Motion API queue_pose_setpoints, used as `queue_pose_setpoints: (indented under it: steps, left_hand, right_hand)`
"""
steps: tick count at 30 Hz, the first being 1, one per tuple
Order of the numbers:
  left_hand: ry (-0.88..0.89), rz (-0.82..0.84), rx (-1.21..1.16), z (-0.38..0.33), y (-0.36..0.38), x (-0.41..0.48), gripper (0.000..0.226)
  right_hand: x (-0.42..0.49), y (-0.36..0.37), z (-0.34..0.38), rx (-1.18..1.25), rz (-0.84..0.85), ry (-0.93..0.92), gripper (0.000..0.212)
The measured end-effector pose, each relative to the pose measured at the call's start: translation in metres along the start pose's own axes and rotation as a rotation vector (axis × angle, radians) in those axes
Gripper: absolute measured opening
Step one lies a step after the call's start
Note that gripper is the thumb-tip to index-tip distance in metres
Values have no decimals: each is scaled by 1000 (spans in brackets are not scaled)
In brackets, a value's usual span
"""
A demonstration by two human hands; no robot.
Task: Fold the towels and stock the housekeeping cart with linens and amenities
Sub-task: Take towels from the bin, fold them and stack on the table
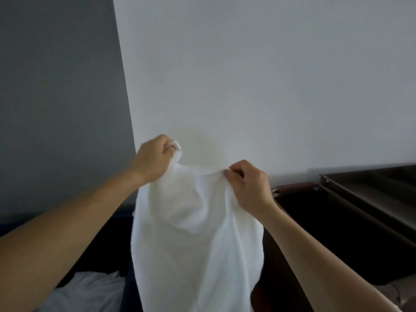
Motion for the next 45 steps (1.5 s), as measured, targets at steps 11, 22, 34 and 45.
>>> queue_pose_setpoints:
  steps: [11, 22, 34, 45]
  left_hand:
    - [-1, 566, -413, -22, 75, -58, 19]
    - [273, 124, -59, -24, 52, -29, 17]
    - [207, -149, -54, -17, 17, -5, 21]
    - [-21, -94, -4, 34, 55, 8, 24]
  right_hand:
    - [3, 39, 0, -44, 218, 9, 10]
    - [-9, 40, -33, 78, 255, 142, 15]
    - [-67, 65, -79, 31, 190, 150, 9]
    - [-73, 40, -117, -263, 65, 218, 15]
Point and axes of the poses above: each hand's wrist, its own x-axis towards the middle knuckle, its own y-axis out of the palm, z = x × y, the point moved 6 cm from there along x, towards the middle knuckle, and after that the axes turned 9 degrees about z, right-handed, at the moved point
